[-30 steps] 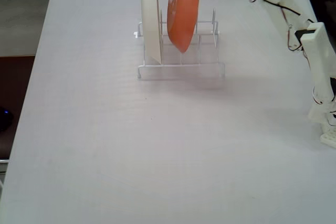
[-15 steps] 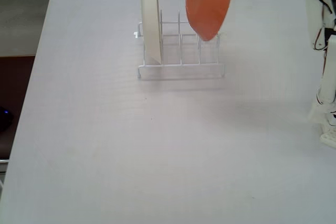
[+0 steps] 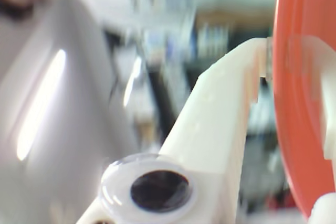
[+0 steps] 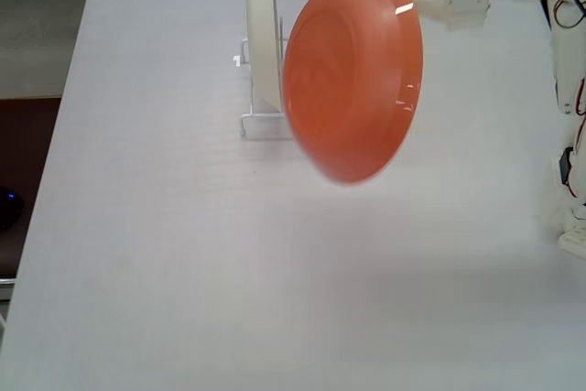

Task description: Would you please take all the plates for me?

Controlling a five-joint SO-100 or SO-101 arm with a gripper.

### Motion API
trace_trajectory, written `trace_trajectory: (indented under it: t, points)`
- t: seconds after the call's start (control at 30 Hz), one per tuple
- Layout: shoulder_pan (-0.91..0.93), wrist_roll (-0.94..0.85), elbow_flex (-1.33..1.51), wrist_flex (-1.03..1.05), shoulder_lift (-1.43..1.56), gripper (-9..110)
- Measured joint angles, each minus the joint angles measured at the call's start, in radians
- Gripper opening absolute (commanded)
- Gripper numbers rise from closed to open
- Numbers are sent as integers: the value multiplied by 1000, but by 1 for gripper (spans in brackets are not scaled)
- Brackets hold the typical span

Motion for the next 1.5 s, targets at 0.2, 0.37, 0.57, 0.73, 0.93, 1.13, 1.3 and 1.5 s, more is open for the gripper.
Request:
trace_trajectory:
  t: [0.2,0.37,0.57,0.73,0.93,1.13,1.3,1.5]
  points:
    - [-101,-38,156,-284,0,-1]
    - [-137,-75,224,-451,0,-1]
    - [-144,-95,311,-606,0,-1]
    - [-144,-83,411,-773,-2,-1]
    - [-147,-69,419,-833,-2,-1]
    - [-147,-63,425,-845,-2,-1]
    - [-147,-51,434,-856,0,-1]
    - [-147,-49,482,-865,9,4]
